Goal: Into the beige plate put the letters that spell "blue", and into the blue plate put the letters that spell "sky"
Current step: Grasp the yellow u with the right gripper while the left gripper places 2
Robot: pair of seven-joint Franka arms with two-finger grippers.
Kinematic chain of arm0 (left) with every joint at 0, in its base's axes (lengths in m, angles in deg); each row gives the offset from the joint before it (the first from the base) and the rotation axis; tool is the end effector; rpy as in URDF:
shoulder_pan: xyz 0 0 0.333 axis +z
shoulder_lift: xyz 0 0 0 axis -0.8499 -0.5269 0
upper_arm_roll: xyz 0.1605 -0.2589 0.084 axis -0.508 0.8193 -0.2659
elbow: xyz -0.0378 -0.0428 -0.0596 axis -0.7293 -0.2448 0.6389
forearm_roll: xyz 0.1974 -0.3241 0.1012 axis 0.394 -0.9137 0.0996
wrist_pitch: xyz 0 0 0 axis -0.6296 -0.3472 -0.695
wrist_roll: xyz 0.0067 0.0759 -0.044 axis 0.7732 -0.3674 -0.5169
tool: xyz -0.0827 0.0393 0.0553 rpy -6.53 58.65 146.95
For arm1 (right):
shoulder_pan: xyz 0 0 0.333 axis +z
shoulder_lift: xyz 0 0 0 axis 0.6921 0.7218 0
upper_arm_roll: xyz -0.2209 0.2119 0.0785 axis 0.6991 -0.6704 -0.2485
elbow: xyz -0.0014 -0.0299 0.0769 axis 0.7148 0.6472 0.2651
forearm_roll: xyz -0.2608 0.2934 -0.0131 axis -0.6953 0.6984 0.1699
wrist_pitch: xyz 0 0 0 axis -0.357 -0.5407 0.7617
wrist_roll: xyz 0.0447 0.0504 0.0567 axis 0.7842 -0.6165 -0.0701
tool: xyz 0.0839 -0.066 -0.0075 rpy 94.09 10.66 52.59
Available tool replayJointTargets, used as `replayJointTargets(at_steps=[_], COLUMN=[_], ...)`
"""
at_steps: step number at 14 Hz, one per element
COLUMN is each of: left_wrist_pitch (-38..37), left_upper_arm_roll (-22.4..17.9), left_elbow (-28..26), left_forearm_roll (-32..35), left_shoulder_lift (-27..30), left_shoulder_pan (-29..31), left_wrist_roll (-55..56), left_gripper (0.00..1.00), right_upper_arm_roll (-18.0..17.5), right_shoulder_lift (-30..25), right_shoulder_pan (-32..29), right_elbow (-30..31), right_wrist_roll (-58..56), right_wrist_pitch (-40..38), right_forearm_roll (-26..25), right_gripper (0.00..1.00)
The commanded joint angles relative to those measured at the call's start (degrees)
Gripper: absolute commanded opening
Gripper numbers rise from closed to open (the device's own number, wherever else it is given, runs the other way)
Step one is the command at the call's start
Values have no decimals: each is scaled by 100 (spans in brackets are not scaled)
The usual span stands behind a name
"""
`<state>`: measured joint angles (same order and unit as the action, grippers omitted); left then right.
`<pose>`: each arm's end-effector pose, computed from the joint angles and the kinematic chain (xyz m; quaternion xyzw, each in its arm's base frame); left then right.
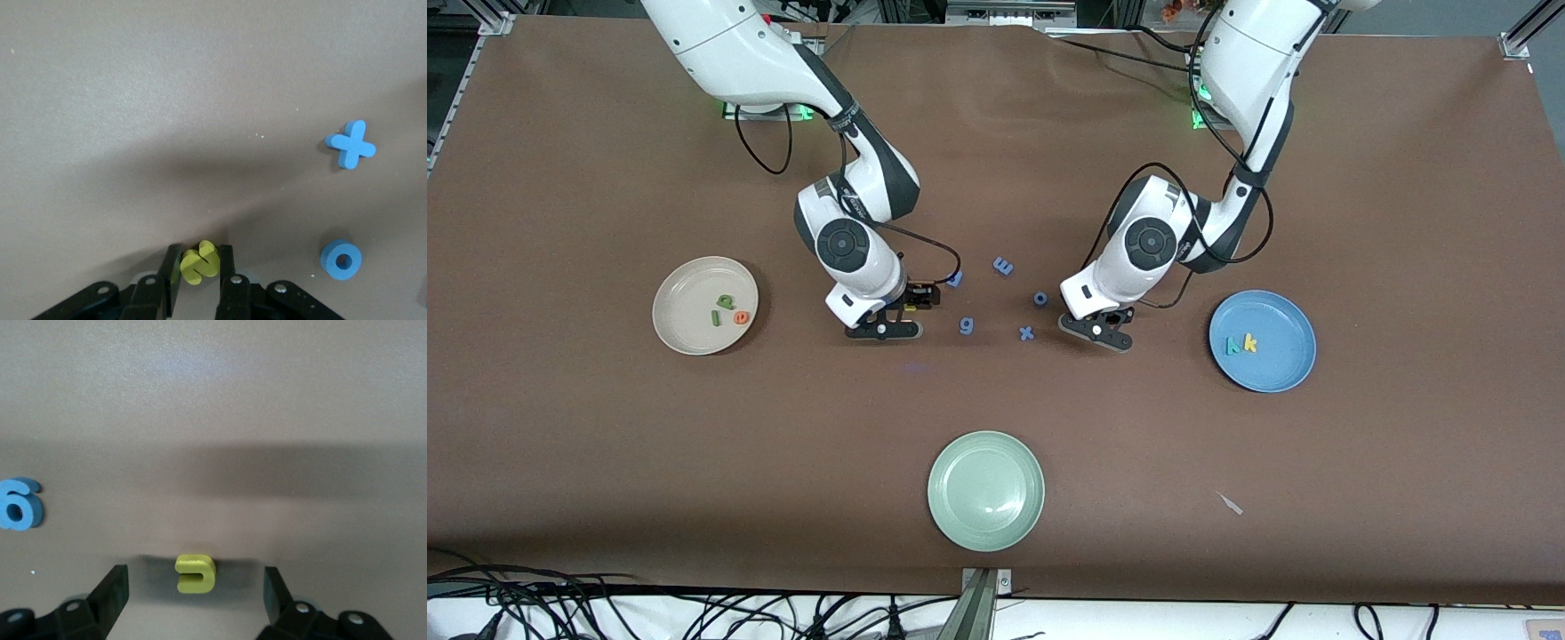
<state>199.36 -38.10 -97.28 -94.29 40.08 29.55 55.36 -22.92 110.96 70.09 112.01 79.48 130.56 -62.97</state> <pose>0.5327 -0.3298 0.1765 0.9852 -0.1576 -0.0145 0.0658 0.5297 0.3447 0.1794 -0.9982 -0.0091 0.0488 0.0332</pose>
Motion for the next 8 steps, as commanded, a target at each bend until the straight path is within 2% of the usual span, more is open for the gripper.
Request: replayJointTargets(at_steps=[1, 3, 6, 8], left_wrist_pitch=[-24, -120, -795, -911], left_upper_arm_roll=[27, 159, 194, 186], left_elbow=[99, -14, -243, -558], left_forearm_roll=[-51, -60, -69, -69], left_shoulder_lift=[197, 531, 962, 1121], left_shoulder_pan=[550, 1192, 2229, 2713], left_wrist_roll=[-108, -702, -2266, -3023], left_gripper=[21, 21, 24, 25], right_upper_arm_roll=[-8, -8, -8, -8], right_shoulder_lift=[130, 131, 131, 131], right_shoulder_pan=[51, 51, 78, 69], right_elbow=[-87, -87, -79, -87], right_wrist_roll=[-71, -71, -63, -97], right_wrist_pitch=[116, 107, 90, 81], right_forearm_roll=[-44, -35, -35, -35], right_gripper=[69, 54, 33, 20])
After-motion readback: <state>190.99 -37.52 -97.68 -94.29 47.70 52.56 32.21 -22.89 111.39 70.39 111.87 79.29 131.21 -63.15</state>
